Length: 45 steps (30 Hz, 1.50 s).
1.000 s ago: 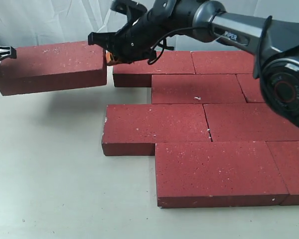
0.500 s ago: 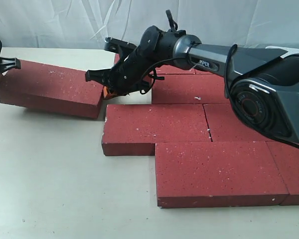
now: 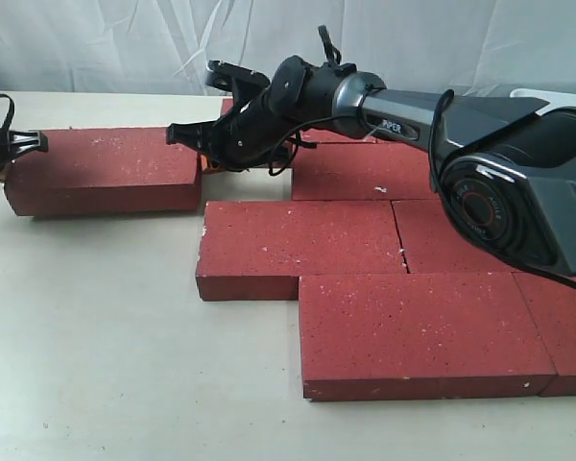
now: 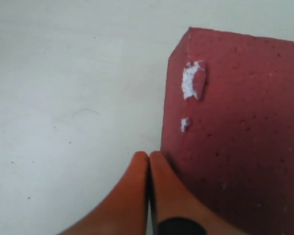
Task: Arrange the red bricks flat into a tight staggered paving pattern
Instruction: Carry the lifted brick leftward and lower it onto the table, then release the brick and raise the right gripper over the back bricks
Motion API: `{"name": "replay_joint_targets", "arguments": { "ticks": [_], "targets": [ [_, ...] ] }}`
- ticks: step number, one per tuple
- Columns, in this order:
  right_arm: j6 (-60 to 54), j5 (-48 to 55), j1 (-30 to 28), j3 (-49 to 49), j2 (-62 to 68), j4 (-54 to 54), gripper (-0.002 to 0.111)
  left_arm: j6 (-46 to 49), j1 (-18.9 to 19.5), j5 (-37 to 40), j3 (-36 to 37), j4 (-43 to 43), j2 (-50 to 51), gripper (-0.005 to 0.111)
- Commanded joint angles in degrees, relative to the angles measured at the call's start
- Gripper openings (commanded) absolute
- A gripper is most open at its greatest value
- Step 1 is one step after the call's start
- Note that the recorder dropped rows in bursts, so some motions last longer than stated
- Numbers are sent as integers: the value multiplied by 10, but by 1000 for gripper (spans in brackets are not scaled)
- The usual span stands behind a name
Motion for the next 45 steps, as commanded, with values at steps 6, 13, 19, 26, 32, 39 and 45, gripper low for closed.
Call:
{"name": "replay_joint_targets", "arguments": {
  "ticks": [6, 13, 19, 26, 32, 39, 45],
  "targets": [
    [-2, 17, 12, -9, -9, -3, -1, -5, -7, 21, 3, -10, 1, 0],
    [77, 40, 11, -9, -9, -94, -1, -6, 25, 21, 3, -27, 1, 0],
    [80, 44, 7, -9, -14, -100, -1, -6, 29, 22, 3, -34, 1, 0],
    [123, 71, -2, -9, -36, -141, -1, -6, 30, 25, 3, -31, 1, 0],
    [155, 147, -4, -9, -76, -243, -1, -6, 35, 40, 3, -26, -15, 0],
    [156, 258, -4, -9, -135, -281, -1, -13, 35, 98, 3, -25, -59, 0],
    [151, 348, 0, -9, -186, -287, -1, -43, 34, 147, 3, -4, -114, 0]
  ]
}}
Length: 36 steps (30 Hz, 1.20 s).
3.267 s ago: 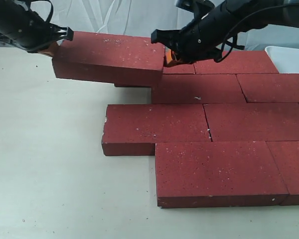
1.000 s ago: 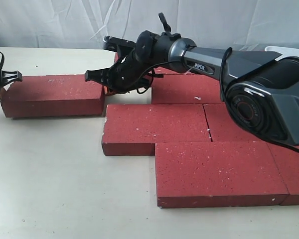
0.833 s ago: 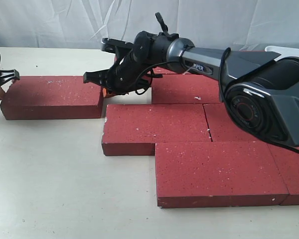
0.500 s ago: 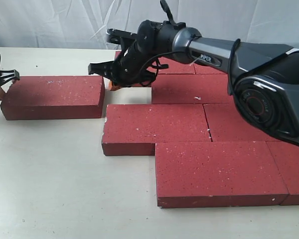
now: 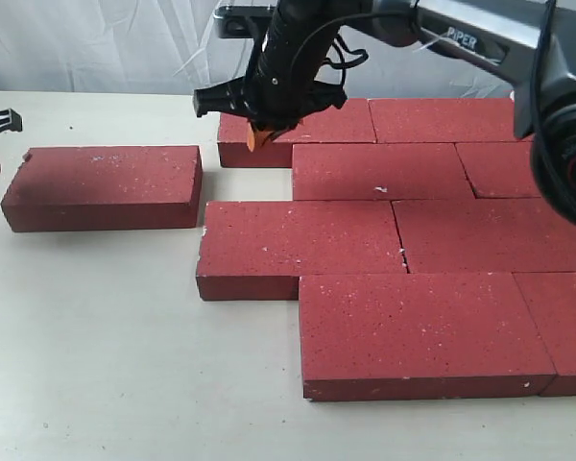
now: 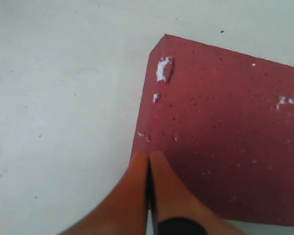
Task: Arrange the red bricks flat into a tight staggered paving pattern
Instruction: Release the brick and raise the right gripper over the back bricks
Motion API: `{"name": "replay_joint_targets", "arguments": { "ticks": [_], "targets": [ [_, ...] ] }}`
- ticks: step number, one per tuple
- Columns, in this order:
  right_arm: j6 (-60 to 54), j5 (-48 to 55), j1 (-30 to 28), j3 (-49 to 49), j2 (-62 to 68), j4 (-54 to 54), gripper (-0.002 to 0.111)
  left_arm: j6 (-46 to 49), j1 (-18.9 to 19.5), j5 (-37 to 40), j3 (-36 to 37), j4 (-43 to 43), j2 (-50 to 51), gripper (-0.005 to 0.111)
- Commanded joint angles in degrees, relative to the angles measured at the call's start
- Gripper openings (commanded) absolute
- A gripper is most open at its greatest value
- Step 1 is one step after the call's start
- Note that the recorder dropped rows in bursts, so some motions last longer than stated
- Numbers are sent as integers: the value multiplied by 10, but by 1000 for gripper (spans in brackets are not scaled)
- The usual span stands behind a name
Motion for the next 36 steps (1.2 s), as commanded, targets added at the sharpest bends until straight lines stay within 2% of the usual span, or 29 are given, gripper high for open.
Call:
{"name": "replay_joint_targets", "arguments": {
  "ticks": [1, 3, 7, 10, 13, 15, 19, 24, 31, 36],
  "targets": [
    [-12, 54, 2, -4, -42, -10, -1, -18, -1, 39, 1, 8, -51, 0],
    [-14, 66, 6, 0, -69, -12, -1, -19, -8, 32, 17, 8, -87, 0],
    [-15, 66, 9, 72, -130, -11, -1, -19, -64, -16, 75, 8, -130, 0],
    [-27, 33, 9, 191, -191, -17, -1, -19, -118, -23, 96, 8, -133, 0],
    [-28, -33, 8, 307, -260, -38, -1, -19, -147, -38, 96, 12, -133, 0],
    [-28, -78, 8, 373, -298, -48, -1, -19, -145, -62, 96, 29, -133, 0],
    [-28, -162, -6, 459, -338, -46, -1, -21, -103, -82, 96, 34, -133, 0],
    [-28, -167, -39, 461, -338, -21, -1, -21, -61, -89, 96, 21, -129, 0],
    [-135, -162, -113, 461, -338, 146, -1, -21, -23, -90, 91, 9, -68, 0],
    [-141, -162, -129, 461, -338, 157, -1, -21, -7, -90, 74, 9, -19, 0]
  ]
}}
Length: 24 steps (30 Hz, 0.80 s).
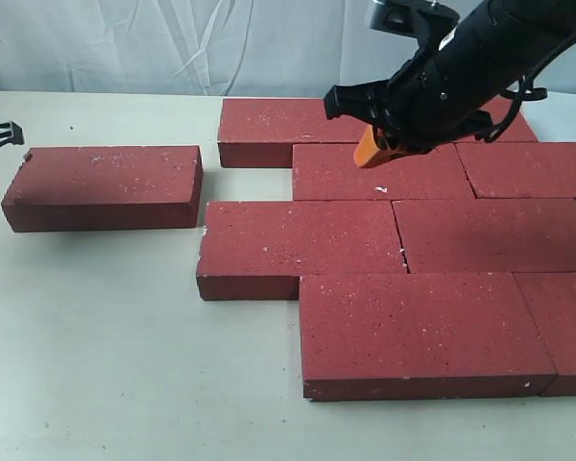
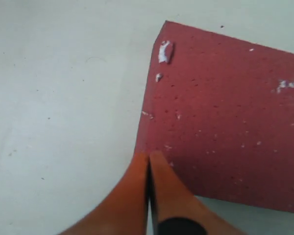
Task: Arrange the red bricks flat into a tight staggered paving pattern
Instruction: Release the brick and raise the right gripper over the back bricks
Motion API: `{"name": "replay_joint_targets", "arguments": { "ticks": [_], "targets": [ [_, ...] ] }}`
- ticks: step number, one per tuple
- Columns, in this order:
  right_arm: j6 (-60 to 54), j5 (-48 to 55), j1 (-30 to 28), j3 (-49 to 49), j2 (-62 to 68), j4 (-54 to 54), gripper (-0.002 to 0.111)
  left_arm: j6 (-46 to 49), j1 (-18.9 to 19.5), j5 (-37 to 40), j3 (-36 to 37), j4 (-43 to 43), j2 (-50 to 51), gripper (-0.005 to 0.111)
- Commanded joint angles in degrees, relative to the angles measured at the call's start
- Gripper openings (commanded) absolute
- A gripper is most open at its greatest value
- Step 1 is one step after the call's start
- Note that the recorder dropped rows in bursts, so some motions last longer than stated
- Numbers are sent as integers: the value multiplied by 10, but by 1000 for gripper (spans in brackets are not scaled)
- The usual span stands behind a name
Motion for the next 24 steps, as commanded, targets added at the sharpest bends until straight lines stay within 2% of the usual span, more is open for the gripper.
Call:
{"name": "replay_joint_targets", "arguments": {
  "ticks": [1, 12, 24],
  "targets": [
    [-15, 1, -11, 1, -7, 14, -1, -2, 11, -3, -17, -8, 36, 0],
    [-15, -2, -11, 1, -7, 19, -1, -2, 11, -27, -23, -12, 83, 0],
    [-15, -4, -11, 1, -7, 18, -1, -2, 11, -51, -24, -14, 85, 0]
  ]
}}
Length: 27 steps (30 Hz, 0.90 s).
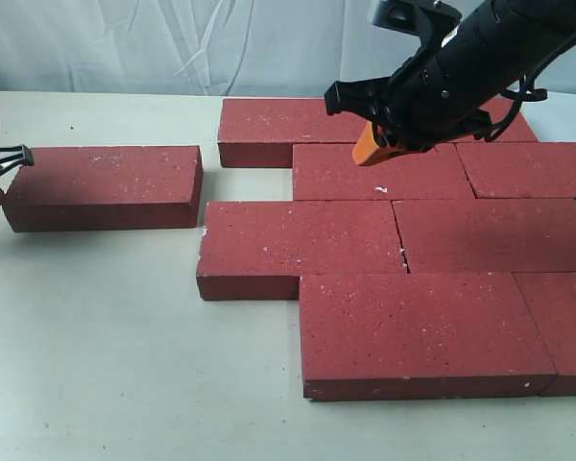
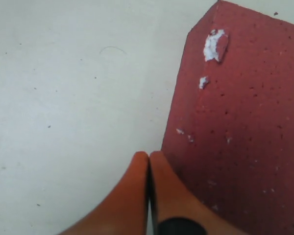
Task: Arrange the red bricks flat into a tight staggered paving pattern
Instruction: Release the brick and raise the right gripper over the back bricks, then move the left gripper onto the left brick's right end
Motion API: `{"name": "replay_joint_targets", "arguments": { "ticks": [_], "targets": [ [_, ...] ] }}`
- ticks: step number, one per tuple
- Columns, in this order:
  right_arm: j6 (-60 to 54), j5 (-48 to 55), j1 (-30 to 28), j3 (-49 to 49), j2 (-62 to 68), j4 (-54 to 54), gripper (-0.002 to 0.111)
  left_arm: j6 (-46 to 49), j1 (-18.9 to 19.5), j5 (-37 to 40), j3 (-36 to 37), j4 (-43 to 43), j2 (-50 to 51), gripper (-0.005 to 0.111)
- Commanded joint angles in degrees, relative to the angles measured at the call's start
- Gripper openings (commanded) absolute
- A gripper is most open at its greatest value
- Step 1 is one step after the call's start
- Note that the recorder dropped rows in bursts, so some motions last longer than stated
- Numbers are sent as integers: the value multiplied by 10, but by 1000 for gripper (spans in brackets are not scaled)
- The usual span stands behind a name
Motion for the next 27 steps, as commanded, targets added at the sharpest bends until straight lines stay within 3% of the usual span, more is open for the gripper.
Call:
{"name": "replay_joint_targets", "arguments": {
  "ticks": [1, 19, 27],
  "targets": [
    [-5, -3, -3, 1, -7, 0, -1, -2, 3, -22, -3, -7, -1, 0],
    [-5, -4, -3, 1, -7, 4, -1, 29, 2, -66, -3, -43, -1, 0],
    [-5, -8, -3, 1, -7, 4, -1, 32, 2, -47, -13, -72, 48, 0]
  ]
}}
